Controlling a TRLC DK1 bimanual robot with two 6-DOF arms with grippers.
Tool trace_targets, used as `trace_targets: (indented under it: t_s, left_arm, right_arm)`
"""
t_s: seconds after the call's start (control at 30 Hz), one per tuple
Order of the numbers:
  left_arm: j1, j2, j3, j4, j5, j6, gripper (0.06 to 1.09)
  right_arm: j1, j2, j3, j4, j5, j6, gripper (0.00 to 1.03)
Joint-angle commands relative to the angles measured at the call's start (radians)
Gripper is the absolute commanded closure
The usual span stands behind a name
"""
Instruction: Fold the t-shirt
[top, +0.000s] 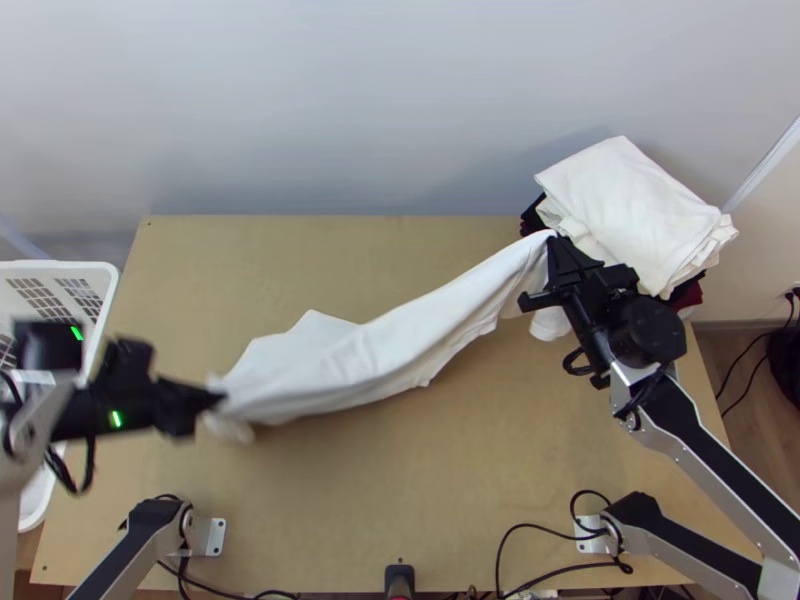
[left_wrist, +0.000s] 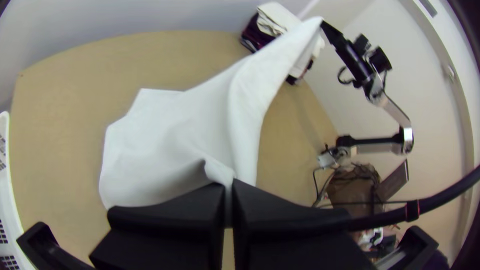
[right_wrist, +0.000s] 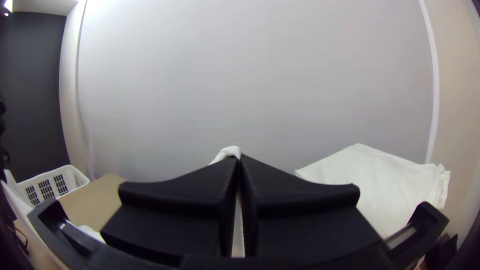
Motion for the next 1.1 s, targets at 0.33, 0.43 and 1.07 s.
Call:
trace_targets:
  t_s: [0.33,0.43,1.07]
  left_arm:
    - [-0.165,0.094,-0.068,0.083,0.014,-0.027,0.11]
    - [-0.048,0.222,-0.039,0.133,0.015,-0.010,0.11]
    - [-0.036,0.981,0.297,0.482,-0.114,-0.205,0.28]
  right_arm:
    - [0.011,0.027,-0.006,-0.020,0.016,0.014,1.00]
    - [0.022,0.038,-0.005,-0.020,0.016,0.023,1.00]
    - [0.031,0.110,0.068,-0.074,0.016,0.070,1.00]
